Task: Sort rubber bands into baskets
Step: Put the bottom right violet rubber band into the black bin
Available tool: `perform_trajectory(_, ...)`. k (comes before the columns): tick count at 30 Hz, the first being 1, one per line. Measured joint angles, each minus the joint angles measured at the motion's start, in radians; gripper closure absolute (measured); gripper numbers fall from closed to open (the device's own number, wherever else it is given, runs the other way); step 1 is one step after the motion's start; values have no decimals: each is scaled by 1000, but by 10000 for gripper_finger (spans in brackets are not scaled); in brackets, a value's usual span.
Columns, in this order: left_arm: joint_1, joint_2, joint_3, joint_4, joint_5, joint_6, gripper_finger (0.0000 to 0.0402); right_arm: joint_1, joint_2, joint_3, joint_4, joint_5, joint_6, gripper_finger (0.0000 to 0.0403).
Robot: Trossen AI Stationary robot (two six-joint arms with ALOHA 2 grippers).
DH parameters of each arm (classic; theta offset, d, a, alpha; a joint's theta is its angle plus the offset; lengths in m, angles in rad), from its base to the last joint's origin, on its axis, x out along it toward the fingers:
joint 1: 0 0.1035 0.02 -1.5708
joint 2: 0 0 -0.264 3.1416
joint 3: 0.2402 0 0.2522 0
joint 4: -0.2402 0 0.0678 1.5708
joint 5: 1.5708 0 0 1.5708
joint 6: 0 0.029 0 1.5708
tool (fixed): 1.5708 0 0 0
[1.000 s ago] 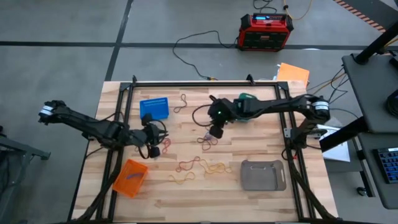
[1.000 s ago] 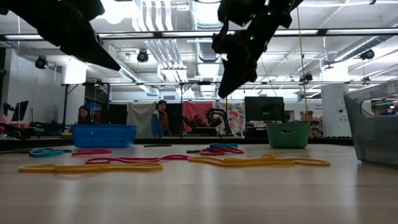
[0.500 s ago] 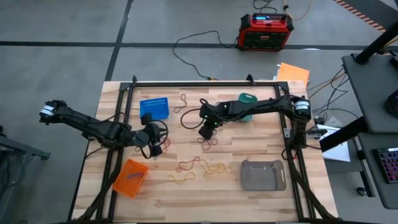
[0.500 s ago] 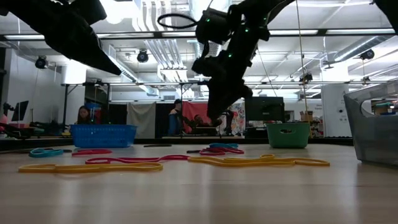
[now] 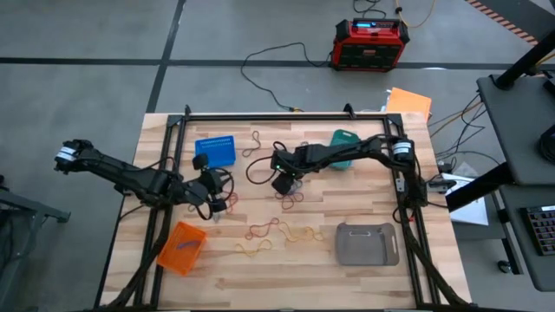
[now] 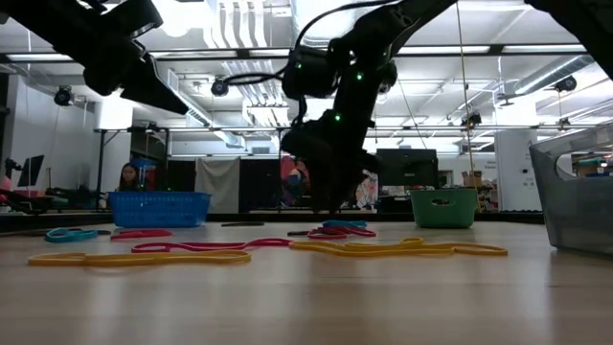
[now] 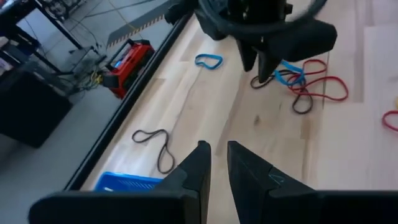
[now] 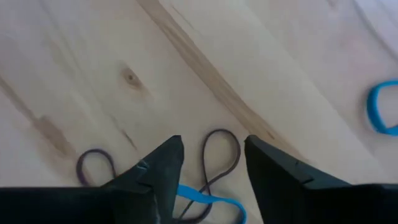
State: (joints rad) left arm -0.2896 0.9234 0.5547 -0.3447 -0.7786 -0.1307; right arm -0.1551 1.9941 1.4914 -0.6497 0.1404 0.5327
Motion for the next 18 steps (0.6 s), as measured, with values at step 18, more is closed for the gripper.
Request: perform_trajectory(18,7,0,-1,28,-43,126,364,0,90,4,4,5,50,254)
